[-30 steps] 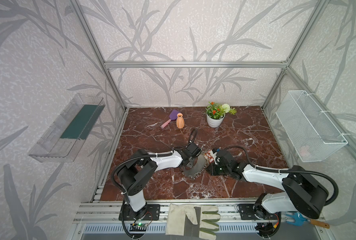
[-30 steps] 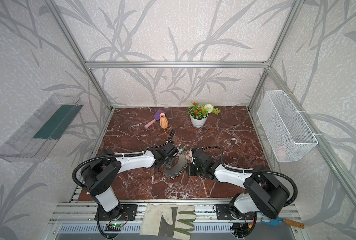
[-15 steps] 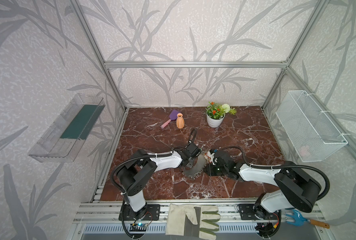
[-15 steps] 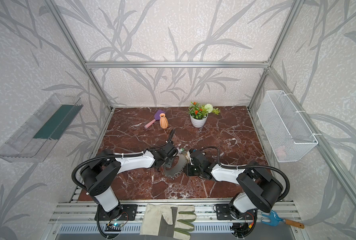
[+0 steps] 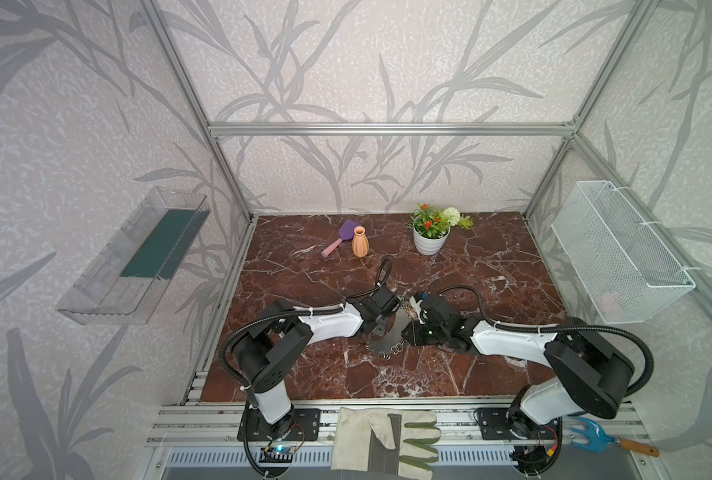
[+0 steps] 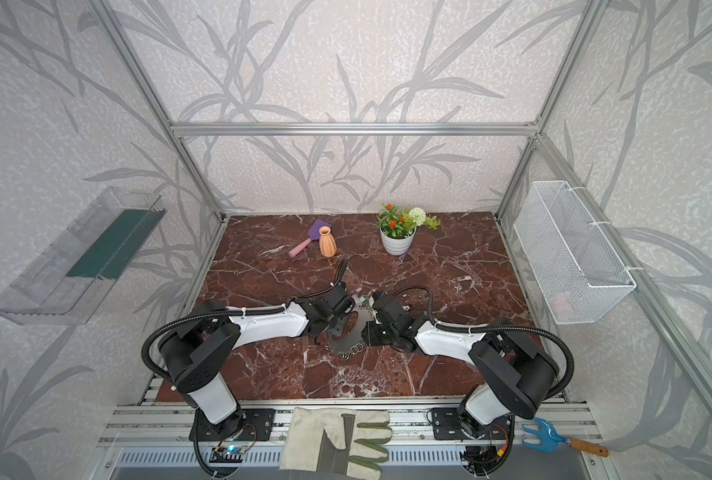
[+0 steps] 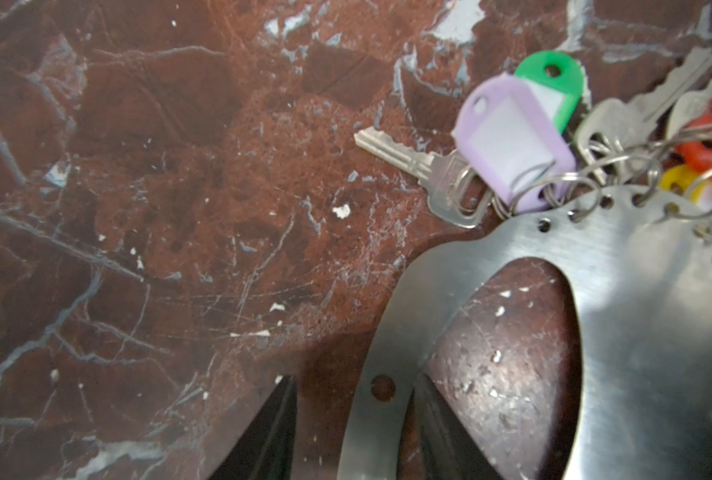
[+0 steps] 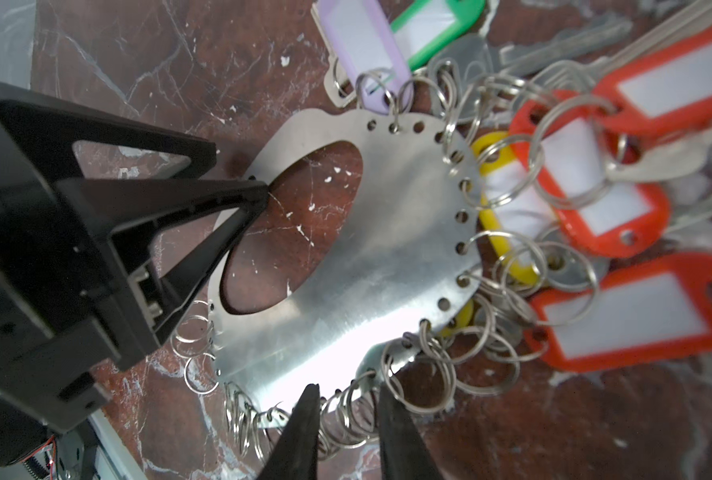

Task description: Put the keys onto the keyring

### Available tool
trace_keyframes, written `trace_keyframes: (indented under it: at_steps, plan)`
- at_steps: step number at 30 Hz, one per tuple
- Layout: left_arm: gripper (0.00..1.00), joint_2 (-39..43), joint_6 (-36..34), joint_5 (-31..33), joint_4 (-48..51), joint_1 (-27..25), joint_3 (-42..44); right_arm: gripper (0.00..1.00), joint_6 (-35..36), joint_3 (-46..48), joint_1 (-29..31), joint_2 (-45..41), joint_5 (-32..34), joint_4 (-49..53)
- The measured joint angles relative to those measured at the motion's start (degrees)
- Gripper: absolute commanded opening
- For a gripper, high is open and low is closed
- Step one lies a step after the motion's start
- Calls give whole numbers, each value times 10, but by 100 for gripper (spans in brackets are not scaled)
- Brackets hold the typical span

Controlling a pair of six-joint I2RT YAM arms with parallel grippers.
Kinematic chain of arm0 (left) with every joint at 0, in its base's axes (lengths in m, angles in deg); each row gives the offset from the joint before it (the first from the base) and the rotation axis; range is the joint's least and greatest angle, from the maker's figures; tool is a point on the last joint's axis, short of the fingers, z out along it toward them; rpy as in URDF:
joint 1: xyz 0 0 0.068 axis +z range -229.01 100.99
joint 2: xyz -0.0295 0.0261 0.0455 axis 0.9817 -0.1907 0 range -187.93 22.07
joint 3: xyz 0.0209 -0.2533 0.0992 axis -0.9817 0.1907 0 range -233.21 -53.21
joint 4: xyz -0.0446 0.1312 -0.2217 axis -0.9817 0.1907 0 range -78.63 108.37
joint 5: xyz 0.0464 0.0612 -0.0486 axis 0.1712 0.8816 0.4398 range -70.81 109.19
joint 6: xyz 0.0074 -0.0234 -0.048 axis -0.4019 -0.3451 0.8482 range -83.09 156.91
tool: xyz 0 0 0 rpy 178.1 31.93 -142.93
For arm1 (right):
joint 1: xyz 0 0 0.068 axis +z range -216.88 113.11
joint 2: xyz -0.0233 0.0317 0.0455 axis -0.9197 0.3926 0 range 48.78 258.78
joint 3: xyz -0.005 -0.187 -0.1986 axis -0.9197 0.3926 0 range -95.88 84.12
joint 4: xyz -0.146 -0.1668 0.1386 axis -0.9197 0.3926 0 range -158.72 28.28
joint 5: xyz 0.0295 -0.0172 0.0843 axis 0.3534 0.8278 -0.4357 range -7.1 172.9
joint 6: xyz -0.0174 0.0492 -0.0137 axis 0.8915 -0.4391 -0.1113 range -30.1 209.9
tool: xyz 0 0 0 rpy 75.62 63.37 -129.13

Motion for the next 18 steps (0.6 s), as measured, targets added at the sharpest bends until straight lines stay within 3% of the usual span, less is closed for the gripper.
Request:
trace_keyframes:
  at_steps: [7,18]
  plan:
    - [47,0,0,0,-1,0,1,25,6,-10,2,24,2,5]
    - [47,4,0,-2,-6,0,7,14,10,-16,7,25,31,16]
